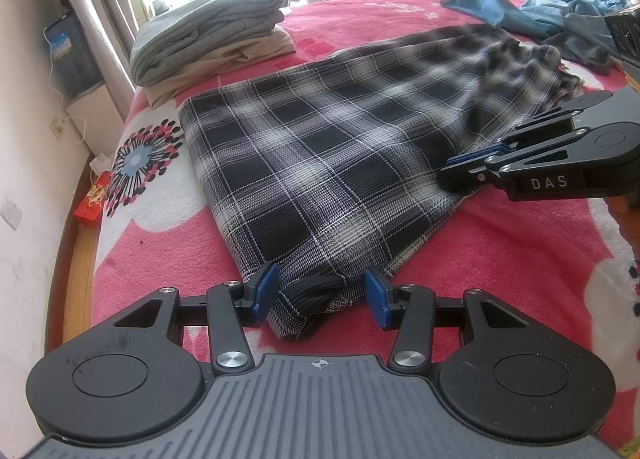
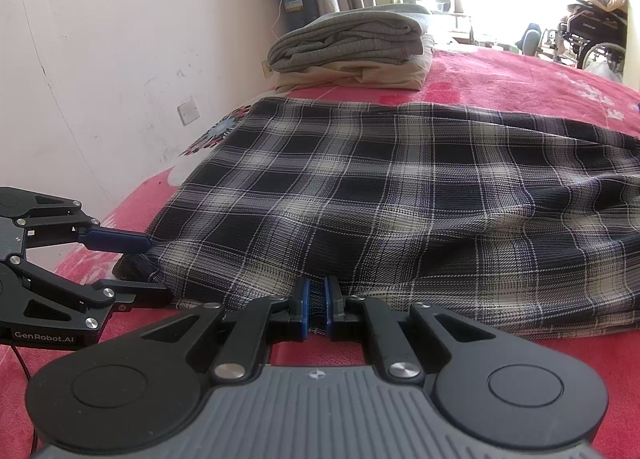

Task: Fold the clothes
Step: 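Hold the plaid edge closed in the right gripper beside the left gripper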

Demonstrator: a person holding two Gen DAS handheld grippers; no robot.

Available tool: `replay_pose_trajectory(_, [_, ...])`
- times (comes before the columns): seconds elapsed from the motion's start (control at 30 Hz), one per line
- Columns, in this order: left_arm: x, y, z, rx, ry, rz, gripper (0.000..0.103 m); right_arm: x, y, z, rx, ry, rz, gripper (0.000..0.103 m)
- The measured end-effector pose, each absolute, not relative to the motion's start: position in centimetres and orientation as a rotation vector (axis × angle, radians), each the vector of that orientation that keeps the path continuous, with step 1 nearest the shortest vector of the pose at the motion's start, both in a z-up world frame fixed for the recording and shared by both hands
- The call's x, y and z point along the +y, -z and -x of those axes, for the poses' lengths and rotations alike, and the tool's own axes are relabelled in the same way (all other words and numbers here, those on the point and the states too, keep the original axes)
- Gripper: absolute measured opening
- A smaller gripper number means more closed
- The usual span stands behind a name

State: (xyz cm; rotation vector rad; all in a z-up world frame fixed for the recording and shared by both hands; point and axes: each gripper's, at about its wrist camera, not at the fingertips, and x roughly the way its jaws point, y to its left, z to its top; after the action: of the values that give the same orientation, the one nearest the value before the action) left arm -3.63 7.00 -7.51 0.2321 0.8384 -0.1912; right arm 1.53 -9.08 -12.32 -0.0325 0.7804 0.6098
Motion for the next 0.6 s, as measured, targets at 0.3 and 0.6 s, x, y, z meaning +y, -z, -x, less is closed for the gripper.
replay_pose_trajectory(0.3, [7.0, 7.4, 3.6, 0.841, 0.19, -0.222, 0.048, -9.1, 12.3, -1.5, 0.779, -0.609, 0.032, 0.008])
replay_pose_trajectory(0.6, [10.4, 4.7, 4.2, 0.831, 0.143, -0.004, 0.048, -9.7, 10.7, -1.0, 0.703, -0.633, -0.001, 0.013])
